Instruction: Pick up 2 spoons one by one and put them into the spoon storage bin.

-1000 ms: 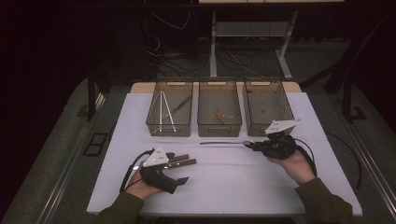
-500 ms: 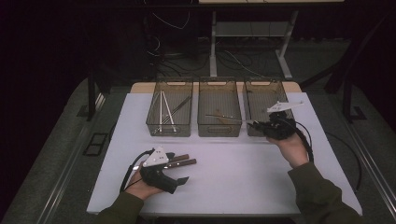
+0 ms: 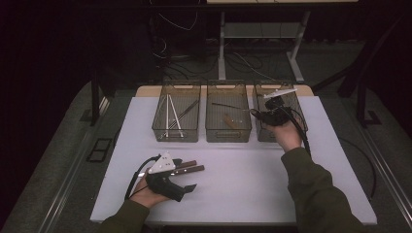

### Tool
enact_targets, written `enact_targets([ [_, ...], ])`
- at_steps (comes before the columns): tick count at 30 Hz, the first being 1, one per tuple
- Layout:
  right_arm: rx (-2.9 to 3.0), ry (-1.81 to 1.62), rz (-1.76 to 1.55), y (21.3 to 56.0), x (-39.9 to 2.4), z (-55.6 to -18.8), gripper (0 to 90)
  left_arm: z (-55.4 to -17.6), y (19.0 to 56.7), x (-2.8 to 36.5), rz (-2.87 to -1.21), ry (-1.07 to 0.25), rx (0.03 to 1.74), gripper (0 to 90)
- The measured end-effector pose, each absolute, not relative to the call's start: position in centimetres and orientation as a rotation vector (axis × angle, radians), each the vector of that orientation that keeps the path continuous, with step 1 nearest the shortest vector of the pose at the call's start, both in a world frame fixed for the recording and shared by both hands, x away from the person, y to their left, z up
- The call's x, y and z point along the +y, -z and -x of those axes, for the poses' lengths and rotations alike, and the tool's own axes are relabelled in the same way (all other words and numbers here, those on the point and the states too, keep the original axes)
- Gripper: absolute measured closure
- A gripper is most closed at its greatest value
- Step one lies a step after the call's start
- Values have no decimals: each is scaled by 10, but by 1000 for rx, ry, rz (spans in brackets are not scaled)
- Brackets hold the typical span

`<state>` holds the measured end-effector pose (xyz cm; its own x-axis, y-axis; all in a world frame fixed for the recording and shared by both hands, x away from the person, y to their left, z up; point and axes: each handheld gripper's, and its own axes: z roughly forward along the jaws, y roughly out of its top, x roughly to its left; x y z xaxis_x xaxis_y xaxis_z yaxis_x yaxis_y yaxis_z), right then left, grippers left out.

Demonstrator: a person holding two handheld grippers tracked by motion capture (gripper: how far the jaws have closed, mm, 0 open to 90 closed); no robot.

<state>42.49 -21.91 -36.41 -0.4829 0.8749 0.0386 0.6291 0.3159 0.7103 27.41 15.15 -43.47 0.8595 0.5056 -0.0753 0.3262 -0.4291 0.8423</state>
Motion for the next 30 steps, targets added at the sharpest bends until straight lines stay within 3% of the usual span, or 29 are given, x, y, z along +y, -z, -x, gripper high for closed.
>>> enact_targets([
  [18,2245,-906,-1324,368,-199,-440,854,-273,434,150,-2042,-225,612,0],
  [21,2231,-924,-1325,368,-199,-440,699,-273,434,151,-2042,-225,612,0],
  [30,2227,-1019,-1324,363,-203,-435,552,-273,434,150,-2042,-225,612,0],
])
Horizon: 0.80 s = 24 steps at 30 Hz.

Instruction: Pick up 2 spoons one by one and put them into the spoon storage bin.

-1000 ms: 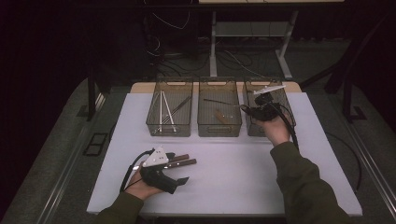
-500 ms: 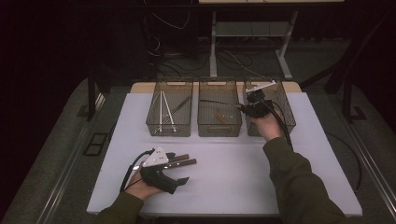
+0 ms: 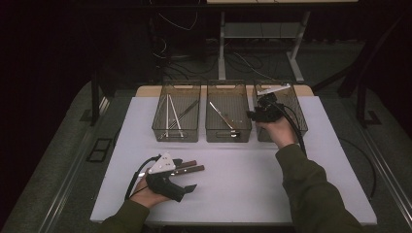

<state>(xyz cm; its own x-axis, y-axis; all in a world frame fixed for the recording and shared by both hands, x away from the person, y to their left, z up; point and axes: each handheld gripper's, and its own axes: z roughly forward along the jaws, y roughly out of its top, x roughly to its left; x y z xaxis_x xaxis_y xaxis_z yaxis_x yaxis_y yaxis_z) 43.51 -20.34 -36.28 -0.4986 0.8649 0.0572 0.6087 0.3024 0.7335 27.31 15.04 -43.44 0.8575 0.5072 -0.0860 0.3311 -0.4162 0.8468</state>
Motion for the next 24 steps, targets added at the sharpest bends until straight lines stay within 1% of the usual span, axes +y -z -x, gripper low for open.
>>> enact_targets([
  [6,2247,-1094,-1278,360,-208,-426,495,-273,435,151,-2042,-225,612,0],
  [12,2295,-1212,-1229,360,-213,-411,408,-274,434,151,-2059,-230,601,0],
  [19,2264,-1252,-1192,365,-219,-391,292,-274,435,151,-2061,-231,603,0],
  [24,2261,-1320,-1176,370,-227,-377,247,-275,435,151,-2063,-233,604,0],
])
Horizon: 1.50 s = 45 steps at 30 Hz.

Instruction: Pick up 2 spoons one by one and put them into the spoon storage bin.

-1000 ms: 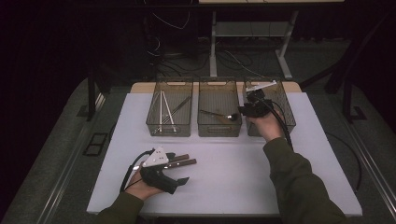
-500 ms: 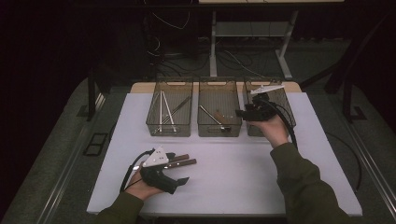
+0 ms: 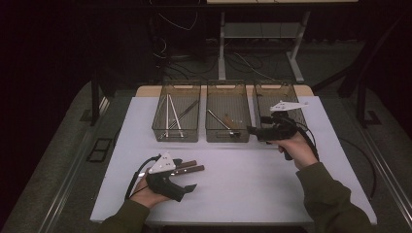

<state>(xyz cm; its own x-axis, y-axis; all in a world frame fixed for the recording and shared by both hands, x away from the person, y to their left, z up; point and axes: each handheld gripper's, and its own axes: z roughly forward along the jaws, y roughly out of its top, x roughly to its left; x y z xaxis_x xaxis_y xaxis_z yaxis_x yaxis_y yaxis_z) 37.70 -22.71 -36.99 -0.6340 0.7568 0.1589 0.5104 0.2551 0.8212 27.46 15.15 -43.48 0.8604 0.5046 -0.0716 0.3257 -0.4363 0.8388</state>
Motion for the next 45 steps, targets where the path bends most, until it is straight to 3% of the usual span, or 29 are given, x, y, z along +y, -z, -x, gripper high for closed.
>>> enact_targets([
  [8,2294,-1332,-1102,387,-235,-355,180,-275,435,152,-2065,-236,607,0],
  [45,2319,-1388,-1083,442,-299,-257,179,-275,435,154,-2062,-242,625,0],
])
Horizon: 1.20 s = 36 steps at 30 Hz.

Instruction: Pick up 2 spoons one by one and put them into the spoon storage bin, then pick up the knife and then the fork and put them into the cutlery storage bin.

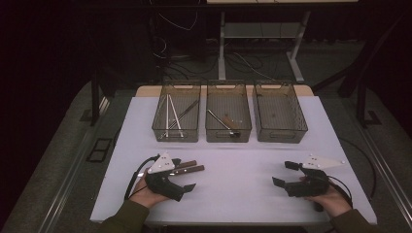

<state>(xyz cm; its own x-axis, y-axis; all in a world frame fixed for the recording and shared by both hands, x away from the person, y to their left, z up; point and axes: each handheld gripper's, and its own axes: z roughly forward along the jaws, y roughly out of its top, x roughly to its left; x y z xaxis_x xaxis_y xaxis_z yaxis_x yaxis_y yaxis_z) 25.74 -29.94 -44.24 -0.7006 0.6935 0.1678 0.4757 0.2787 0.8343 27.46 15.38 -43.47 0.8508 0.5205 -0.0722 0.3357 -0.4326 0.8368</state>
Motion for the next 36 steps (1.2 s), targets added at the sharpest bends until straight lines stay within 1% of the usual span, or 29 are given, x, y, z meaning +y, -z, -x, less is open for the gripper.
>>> enact_targets([
  [6,2315,-1393,-1088,444,-303,-253,179,-277,434,154,-2083,-253,646,0],
  [9,2315,-1404,-1087,443,-302,-254,179,-281,430,157,-2092,-254,681,22],
  [11,2318,-1407,-1080,443,-302,-254,179,-286,427,162,-2096,-259,706,69],
  [15,2322,-1413,-1075,443,-301,-255,179,-294,422,170,-2099,-278,757,180],
  [18,2322,-1415,-1080,443,-301,-255,179,-299,417,177,-2109,-299,775,285],
  [24,2302,-1430,-1103,442,-302,-256,179,-315,416,189,-2152,-308,846,599],
  [28,2301,-1434,-1102,442,-302,-256,179,-325,420,195,-2216,-300,895,757],
  [32,2301,-1441,-1096,442,-301,-255,180,-332,424,203,-2255,-307,952,855],
  [36,2308,-1441,-1089,441,-300,-254,179,-334,429,205,-2294,-287,970,891],
])
